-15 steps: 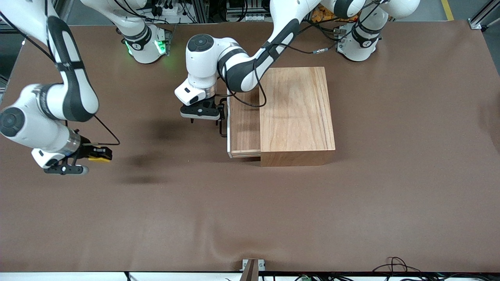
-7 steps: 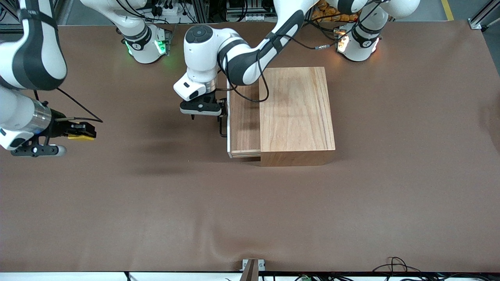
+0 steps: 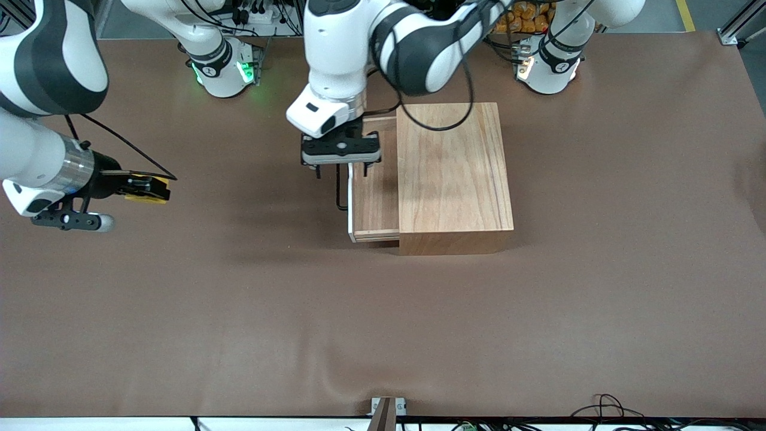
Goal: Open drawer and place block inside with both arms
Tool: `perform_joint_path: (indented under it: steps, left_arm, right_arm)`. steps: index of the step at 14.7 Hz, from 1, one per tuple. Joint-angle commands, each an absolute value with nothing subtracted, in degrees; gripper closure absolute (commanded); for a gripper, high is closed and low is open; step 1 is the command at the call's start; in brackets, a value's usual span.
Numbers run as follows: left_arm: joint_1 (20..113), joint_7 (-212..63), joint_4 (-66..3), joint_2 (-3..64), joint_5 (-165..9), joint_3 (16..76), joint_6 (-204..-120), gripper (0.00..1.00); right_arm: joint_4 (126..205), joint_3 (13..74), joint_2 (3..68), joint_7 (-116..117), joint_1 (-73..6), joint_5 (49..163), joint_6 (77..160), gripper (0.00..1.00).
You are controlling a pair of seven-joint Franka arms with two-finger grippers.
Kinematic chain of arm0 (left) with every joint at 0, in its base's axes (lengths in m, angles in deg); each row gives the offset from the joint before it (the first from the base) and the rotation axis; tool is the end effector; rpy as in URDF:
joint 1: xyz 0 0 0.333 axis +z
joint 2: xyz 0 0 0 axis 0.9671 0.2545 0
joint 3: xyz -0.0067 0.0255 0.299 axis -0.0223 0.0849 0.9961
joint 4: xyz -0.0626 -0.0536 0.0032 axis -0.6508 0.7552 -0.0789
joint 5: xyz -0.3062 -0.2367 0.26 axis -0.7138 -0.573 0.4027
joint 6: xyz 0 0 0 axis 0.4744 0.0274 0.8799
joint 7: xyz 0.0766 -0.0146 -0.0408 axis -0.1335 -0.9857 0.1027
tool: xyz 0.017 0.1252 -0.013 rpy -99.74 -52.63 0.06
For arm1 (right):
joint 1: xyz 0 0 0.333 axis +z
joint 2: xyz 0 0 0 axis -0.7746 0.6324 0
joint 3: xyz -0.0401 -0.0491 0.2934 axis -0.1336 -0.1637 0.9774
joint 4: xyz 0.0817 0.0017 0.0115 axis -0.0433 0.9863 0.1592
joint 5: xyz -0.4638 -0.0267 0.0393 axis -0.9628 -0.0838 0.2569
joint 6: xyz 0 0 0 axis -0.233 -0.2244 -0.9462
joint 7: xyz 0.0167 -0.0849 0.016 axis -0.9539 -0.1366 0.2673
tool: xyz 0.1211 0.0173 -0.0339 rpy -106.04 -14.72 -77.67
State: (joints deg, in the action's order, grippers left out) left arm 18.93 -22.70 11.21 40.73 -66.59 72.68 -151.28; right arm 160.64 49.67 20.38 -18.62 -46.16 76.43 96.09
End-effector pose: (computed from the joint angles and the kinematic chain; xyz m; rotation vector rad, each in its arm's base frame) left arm 0.5262 -0.6264 0.4883 3.0032 0.2056 0.3650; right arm 0.6533 0.0774 0.4656 -3.0129 0.2598 0.2699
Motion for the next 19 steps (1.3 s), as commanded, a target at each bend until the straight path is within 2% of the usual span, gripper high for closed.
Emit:
perform_joint_path:
  steps: [1, 5, 9, 13, 19]
  left_arm:
    - [21.81, -23.61, 8.88, 36.07, -66.33, 72.6, -148.3, 0.0]
    - [26.03, -24.49, 8.88, 33.25, -66.94, 72.25, -146.18, 0.0]
    - [30.95, -30.1, 8.79, 30.27, -67.38, 72.07, -140.04, 0.0]
    - [35.43, -35.91, 8.79, 26.58, -67.56, 71.9, -135.29, 0.0]
    - [47.29, -52.6, 8.79, 21.39, -69.05, 71.9, -126.77, 0.0]
  right_arm:
    - [160.17, 49.34, 19.76, -27.31, -40.95, 76.78, 95.58, 0.82]
    - [160.43, 49.26, 20.28, -38.02, -34.7, 76.78, 98.31, 0.82]
    - [160.61, 49.26, 20.55, -53.21, -28.2, 76.7, 101.2, 0.82]
    - [163.5, 49.26, 21.69, -68.69, -23.18, 76.43, 109.1, 0.82]
    - [164.39, 49.17, 25.81, -93.46, -16.24, 75.99, 116.67, 0.82]
